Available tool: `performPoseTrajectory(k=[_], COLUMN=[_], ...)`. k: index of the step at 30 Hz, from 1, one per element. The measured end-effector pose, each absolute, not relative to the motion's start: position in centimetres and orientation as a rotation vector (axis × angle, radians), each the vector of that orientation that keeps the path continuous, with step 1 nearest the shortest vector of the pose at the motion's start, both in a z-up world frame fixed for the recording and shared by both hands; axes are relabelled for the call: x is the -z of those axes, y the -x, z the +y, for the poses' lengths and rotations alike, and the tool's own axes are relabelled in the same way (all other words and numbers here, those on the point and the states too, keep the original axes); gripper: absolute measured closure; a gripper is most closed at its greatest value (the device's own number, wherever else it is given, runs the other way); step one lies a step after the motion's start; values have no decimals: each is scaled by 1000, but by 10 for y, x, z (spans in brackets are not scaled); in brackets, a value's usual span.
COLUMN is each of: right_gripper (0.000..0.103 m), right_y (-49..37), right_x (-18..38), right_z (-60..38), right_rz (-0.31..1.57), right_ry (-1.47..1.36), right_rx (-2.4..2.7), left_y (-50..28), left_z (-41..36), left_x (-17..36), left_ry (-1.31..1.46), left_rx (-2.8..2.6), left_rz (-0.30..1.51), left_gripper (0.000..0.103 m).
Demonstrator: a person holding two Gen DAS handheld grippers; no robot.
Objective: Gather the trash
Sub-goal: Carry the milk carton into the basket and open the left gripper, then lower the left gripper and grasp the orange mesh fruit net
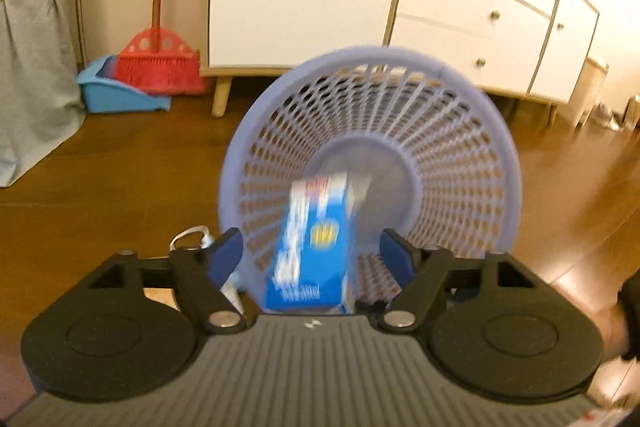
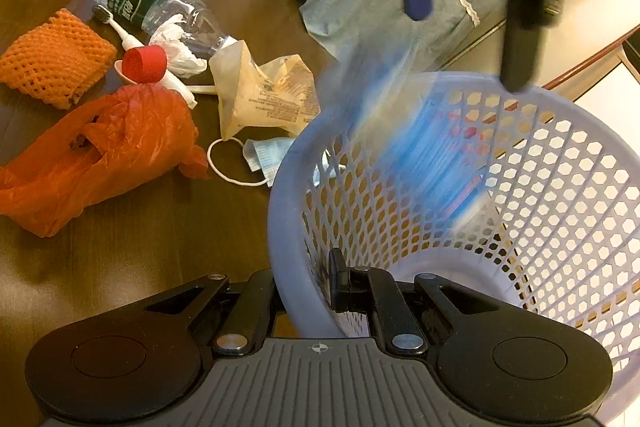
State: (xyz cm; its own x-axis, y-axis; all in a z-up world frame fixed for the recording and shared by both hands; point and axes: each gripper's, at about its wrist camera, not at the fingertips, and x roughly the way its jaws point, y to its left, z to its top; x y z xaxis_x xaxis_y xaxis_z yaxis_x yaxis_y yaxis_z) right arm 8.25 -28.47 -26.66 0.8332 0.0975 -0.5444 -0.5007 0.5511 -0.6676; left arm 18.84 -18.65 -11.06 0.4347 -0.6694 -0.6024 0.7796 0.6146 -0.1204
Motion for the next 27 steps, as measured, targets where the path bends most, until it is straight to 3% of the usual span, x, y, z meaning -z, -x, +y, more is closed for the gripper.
performPoseTrajectory(k=[27], right_gripper=[99], right_y=[-81], right_x=[265], right_z=[-289], right_rz=[477], right_ry=[922], right_rx=[-372], left_y=[-142], left_z=[-48], left_x=[196], left_ry=[-232], left_rx=[593], left_rz=[851], left_gripper=[31])
